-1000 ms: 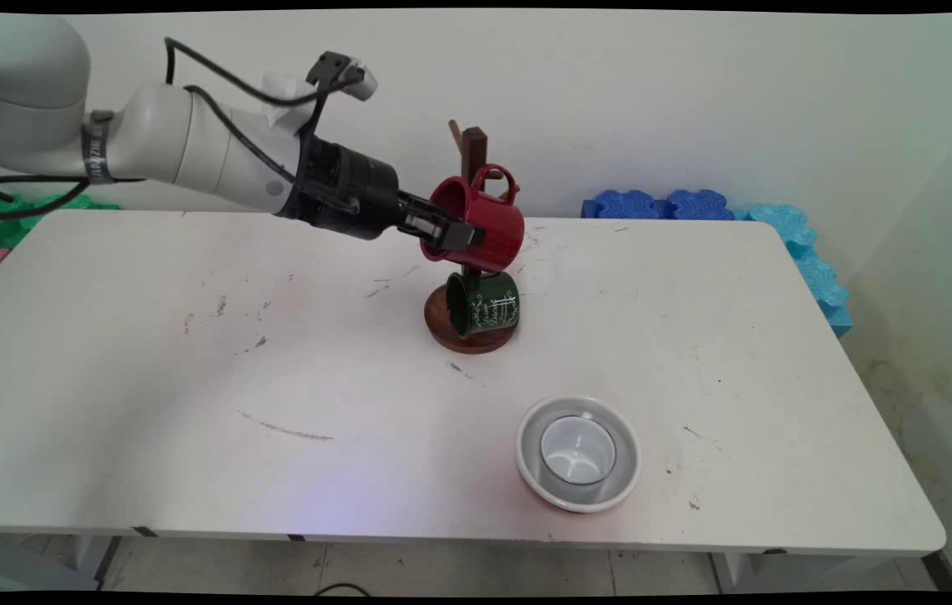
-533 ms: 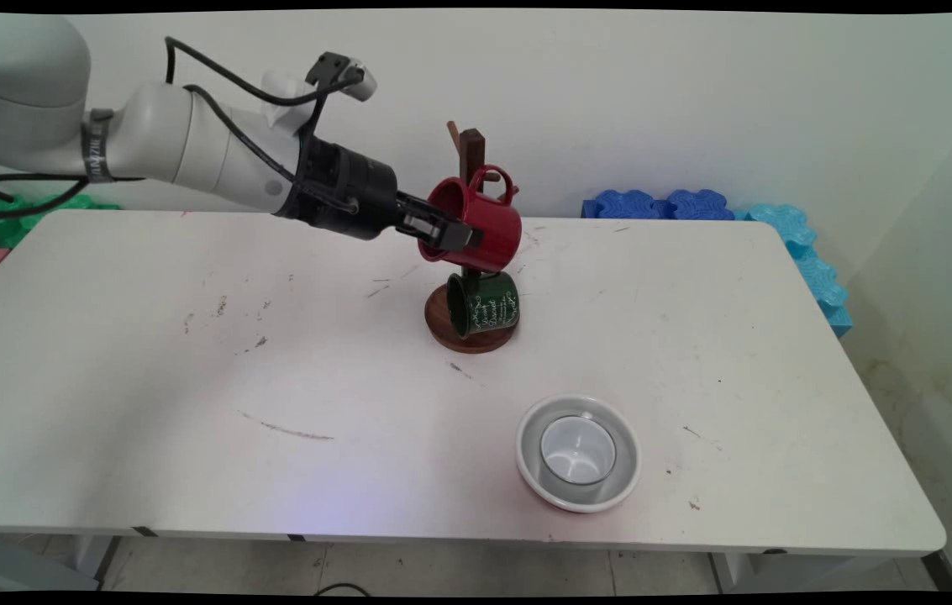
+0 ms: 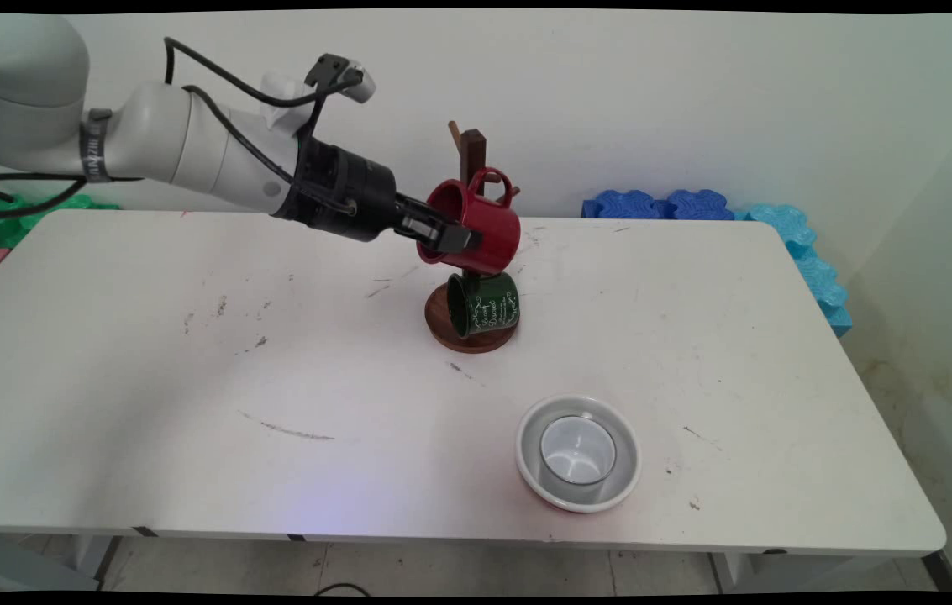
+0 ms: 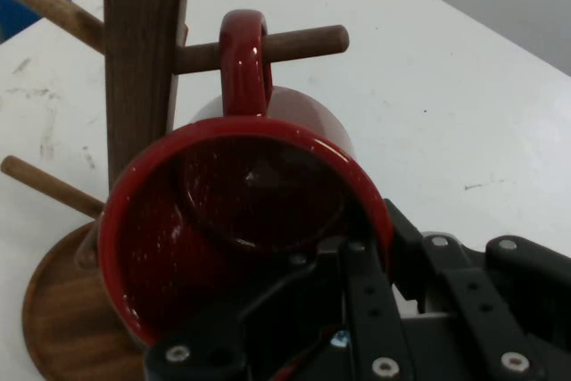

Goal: Place the picked object on the table

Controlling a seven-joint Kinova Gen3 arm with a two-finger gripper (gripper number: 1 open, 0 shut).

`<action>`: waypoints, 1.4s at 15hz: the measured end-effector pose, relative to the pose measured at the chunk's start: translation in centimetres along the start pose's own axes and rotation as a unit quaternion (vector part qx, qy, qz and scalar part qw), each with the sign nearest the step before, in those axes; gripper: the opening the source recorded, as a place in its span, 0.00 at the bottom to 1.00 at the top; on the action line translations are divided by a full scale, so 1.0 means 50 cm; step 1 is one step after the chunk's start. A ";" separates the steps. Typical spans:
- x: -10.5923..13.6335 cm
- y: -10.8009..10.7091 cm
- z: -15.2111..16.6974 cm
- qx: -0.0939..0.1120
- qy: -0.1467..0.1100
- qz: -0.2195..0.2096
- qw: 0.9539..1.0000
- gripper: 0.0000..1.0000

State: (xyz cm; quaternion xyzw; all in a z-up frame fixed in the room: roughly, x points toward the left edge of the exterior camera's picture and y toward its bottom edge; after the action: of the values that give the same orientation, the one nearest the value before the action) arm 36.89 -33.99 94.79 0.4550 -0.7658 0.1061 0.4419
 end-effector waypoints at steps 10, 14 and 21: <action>0.014 0.011 0.000 -0.011 0.001 0.001 1.000 0.00; 0.020 0.013 -0.001 -0.013 0.001 0.003 1.000 0.00; 0.027 0.021 -0.009 -0.016 0.001 0.006 1.000 0.00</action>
State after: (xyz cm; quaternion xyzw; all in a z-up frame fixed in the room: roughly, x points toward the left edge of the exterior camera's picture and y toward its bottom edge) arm 36.08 -33.95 96.35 0.4434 -0.7693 0.0970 0.4495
